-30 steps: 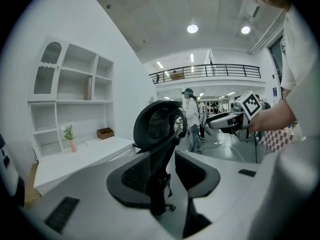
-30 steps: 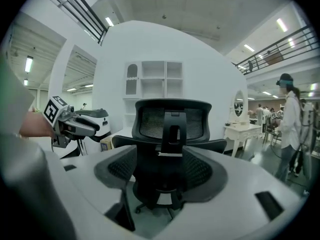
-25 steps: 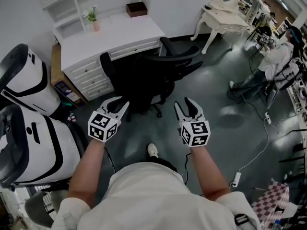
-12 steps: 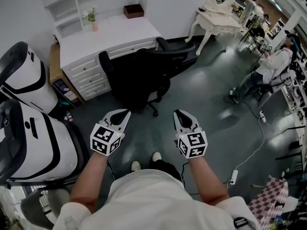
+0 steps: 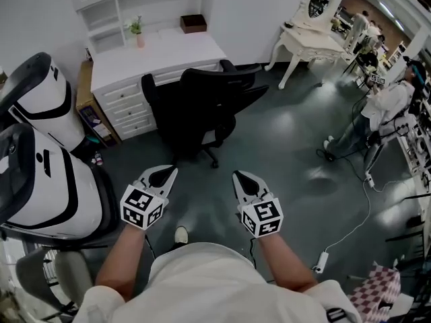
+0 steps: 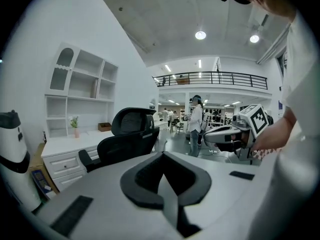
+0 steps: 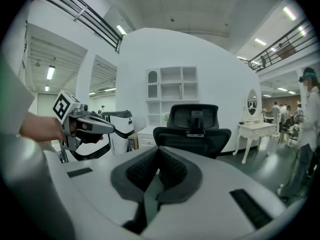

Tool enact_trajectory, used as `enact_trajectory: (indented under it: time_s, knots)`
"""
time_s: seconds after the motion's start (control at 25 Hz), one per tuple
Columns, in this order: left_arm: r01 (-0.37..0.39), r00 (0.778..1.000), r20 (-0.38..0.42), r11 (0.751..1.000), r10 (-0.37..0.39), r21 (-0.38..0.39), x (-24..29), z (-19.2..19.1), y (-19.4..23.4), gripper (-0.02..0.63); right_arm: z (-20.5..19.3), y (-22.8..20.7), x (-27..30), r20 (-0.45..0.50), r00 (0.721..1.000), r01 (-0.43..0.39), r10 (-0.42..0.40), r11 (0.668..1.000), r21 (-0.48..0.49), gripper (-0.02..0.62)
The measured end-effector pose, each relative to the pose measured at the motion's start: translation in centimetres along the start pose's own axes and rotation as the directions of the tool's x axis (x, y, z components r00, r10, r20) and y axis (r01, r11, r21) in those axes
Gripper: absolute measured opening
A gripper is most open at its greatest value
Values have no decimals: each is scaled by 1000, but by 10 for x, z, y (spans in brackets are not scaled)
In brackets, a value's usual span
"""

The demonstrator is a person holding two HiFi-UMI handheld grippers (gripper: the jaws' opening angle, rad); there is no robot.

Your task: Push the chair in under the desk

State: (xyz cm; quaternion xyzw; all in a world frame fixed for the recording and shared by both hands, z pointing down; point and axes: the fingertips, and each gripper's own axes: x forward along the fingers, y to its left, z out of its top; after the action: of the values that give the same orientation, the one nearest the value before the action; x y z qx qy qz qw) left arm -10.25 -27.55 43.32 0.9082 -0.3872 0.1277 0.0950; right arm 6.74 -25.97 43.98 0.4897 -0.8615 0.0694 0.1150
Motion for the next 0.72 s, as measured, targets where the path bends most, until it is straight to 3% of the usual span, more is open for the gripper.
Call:
enact_trajectory:
  time_s: [0.36,0.72]
  knots:
    - [-48,999,-6,998,48,-31,-7,-10,-105,-5,-31,-26,-89,-9,996,-87,87,996,-16,5]
    - [-92,996,-11,994,91,-63,-29,-28,-177,-5,-57,-29,-150,-2,989,-150,150,988,-26,5]
